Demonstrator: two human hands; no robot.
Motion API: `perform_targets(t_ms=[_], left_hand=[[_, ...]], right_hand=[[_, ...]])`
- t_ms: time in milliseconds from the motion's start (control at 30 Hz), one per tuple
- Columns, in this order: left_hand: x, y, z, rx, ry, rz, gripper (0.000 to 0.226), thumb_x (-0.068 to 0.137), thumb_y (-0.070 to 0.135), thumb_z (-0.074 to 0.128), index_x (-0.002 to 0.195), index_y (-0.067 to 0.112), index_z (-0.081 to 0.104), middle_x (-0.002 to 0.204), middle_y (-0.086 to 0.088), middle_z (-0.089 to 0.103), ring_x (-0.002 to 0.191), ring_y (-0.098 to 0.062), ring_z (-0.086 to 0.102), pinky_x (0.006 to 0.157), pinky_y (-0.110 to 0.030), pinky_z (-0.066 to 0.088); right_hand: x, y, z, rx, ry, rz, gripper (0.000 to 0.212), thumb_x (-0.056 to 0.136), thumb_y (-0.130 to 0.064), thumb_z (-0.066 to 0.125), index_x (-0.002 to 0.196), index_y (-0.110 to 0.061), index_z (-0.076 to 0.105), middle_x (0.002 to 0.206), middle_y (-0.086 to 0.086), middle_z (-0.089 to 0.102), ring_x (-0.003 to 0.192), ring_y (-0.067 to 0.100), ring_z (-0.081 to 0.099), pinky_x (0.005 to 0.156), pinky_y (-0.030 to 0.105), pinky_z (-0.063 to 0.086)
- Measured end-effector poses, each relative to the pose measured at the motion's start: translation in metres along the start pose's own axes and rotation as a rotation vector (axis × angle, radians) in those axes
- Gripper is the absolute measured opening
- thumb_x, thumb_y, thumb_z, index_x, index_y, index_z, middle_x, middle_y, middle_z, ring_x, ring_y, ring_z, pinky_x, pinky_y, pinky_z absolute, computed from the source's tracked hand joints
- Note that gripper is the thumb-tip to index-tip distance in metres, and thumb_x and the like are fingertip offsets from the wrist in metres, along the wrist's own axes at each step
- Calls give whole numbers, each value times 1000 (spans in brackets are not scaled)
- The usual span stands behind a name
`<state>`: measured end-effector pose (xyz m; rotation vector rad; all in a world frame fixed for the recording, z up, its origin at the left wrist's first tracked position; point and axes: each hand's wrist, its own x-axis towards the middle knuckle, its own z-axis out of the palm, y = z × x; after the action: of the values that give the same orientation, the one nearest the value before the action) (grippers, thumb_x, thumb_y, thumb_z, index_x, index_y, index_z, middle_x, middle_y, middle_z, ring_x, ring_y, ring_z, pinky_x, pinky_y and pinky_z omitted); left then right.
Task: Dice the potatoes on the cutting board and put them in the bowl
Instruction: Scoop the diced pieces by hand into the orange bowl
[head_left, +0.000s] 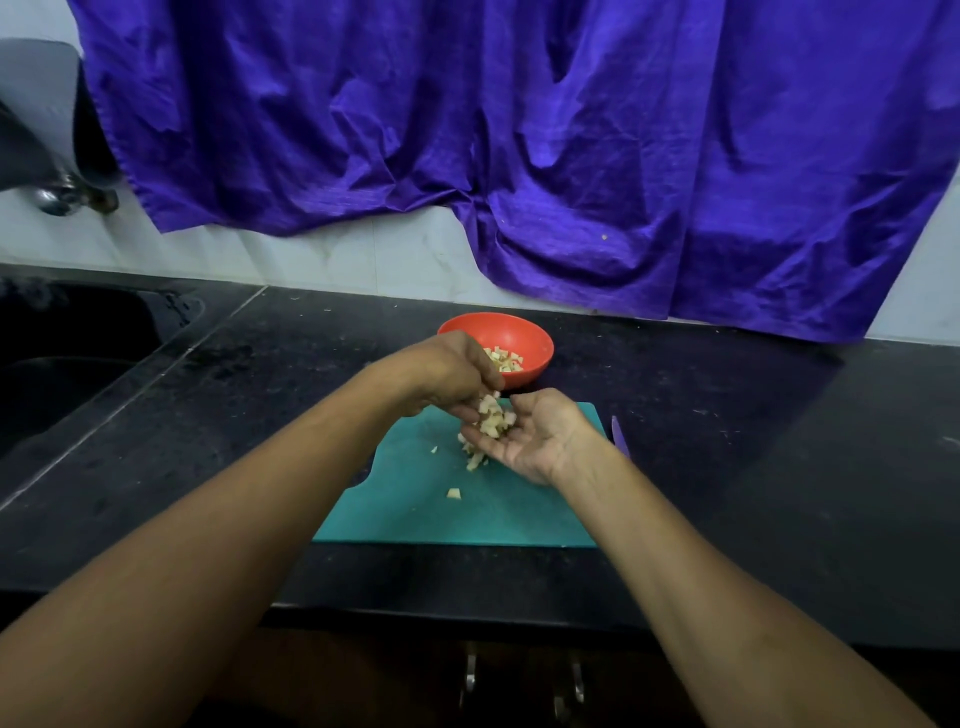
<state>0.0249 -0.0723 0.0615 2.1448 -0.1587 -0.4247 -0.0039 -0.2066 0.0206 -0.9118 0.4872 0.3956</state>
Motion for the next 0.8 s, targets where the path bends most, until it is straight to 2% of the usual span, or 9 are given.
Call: perform_targets(t_ms=[100, 200, 300, 400, 500, 600, 667, 800], left_hand=[[0, 1, 3, 38, 4, 22, 35, 95, -15, 51, 110, 6, 74, 103, -12, 76, 85, -21, 75, 82, -32, 63], [0, 0, 8, 117, 71, 91, 32, 92, -12, 57, 97, 13, 77, 96, -9, 77, 79, -21, 75, 81, -33, 63], [2, -1, 12, 188, 134, 168, 31, 90, -6, 65, 85, 21, 80, 86, 2, 78, 79, -16, 74, 71, -23, 60], [1, -2, 13, 192, 84, 225, 25, 84, -7, 72, 87, 16, 81, 79, 3, 78, 74, -9, 73, 72, -23, 60], [0, -3, 10, 128, 28, 267, 24, 81, -12, 72, 90, 9, 78, 80, -6, 78, 70, -13, 72, 67, -25, 59], [4, -7, 4, 38, 64, 288, 22, 84, -12, 70, 95, 6, 75, 81, -6, 75, 70, -9, 69, 58, -18, 51], [6, -14, -3, 7, 119, 276, 18, 87, -6, 72, 96, 9, 75, 84, -5, 74, 76, -10, 67, 59, -19, 51], [11, -36, -18, 49, 151, 164, 17, 91, -2, 70, 97, 13, 76, 90, -4, 74, 82, -13, 67, 66, -27, 57]], right_hand=[[-3, 1, 0, 42, -19, 0, 35, 110, -13, 32, 120, 9, 57, 104, 25, 69, 100, 36, 69, 90, 47, 54], [-5, 2, 1, 82, -22, -1, 37, 111, -11, 29, 112, 12, 58, 98, 27, 68, 89, 37, 68, 84, 47, 55], [-6, 3, 1, 92, -27, 1, 37, 110, -8, 30, 106, 12, 61, 99, 27, 69, 99, 38, 68, 85, 49, 55], [-5, 3, -1, 127, -36, 4, 39, 109, -6, 28, 104, 11, 63, 104, 27, 69, 120, 40, 63, 93, 52, 51], [-4, 2, -3, 150, -28, 2, 39, 110, -8, 29, 107, 11, 62, 105, 28, 68, 115, 41, 64, 91, 52, 53], [-3, 1, -8, 209, -16, 16, 35, 111, -11, 34, 117, 14, 58, 120, 28, 64, 110, 40, 65, 92, 52, 55], [-1, -1, -12, 248, -13, 27, 34, 111, -12, 38, 118, 14, 58, 122, 28, 62, 115, 40, 64, 95, 52, 55], [0, -4, -19, 272, 2, 22, 33, 109, -12, 44, 117, 15, 60, 116, 30, 64, 105, 43, 67, 94, 53, 57]])
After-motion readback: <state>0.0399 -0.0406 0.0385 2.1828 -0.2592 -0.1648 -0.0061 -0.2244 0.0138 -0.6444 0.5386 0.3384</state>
